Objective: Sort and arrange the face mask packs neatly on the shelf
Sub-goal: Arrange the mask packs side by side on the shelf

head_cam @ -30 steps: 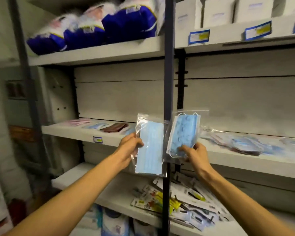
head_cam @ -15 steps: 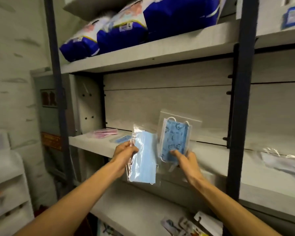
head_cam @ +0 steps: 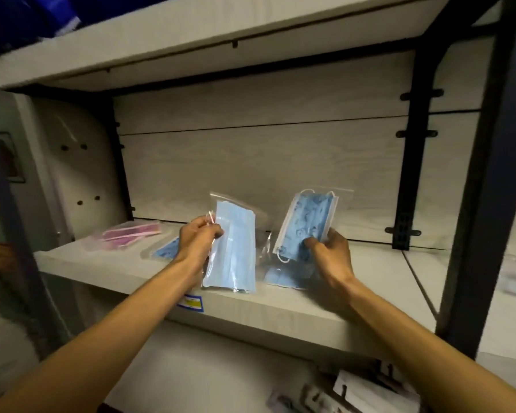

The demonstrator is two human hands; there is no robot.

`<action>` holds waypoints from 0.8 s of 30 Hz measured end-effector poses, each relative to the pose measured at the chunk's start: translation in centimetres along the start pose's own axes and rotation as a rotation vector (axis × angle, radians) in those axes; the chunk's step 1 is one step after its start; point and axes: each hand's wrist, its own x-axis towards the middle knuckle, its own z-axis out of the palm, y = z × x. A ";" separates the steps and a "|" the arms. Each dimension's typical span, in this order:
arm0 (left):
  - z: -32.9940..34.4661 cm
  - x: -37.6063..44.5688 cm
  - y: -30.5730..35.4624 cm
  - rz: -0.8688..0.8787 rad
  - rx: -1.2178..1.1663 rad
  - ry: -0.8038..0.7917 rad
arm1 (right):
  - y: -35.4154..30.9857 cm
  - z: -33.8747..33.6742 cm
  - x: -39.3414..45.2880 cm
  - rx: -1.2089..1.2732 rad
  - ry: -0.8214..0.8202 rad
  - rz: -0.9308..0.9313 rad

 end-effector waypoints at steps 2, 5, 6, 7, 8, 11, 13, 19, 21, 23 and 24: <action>0.0 1.3 0.3 -0.015 -0.080 0.063 | 0.3 -0.1 0.6 0.003 0.047 0.004; 0.7 2.7 0.8 -0.119 -0.233 0.014 | 0.1 -1.0 1.0 -0.006 0.158 -0.013; 1.2 3.2 0.9 -0.154 -0.268 -0.051 | -0.1 -1.5 1.1 -0.032 0.209 -0.011; 1.8 3.5 1.0 -0.181 -0.286 -0.124 | -0.3 -2.3 1.2 -0.059 0.271 -0.002; 2.5 3.8 1.1 -0.201 -0.294 -0.197 | -0.5 -3.1 1.1 -0.081 0.333 0.013; 5.0 4.7 1.2 -0.238 -0.298 -0.384 | -0.5 -5.5 0.8 -0.135 0.451 0.071; 6.7 5.0 1.0 -0.262 -0.279 -0.486 | 0.1 -7.0 0.2 -0.240 0.453 0.121; 10.4 5.7 -1.6 -0.203 -0.196 -0.591 | 1.2 -8.6 -1.2 -0.859 0.510 0.131; 11.2 6.1 -2.5 -0.126 -0.085 -0.551 | 1.1 -8.8 -1.4 -0.948 0.545 0.077; 11.6 6.2 -3.4 -0.010 0.112 -0.545 | 1.2 -9.1 -1.5 -1.013 0.573 0.062; 11.7 6.1 -3.9 0.052 0.196 -0.566 | 1.4 -9.2 -1.5 -1.030 0.576 0.061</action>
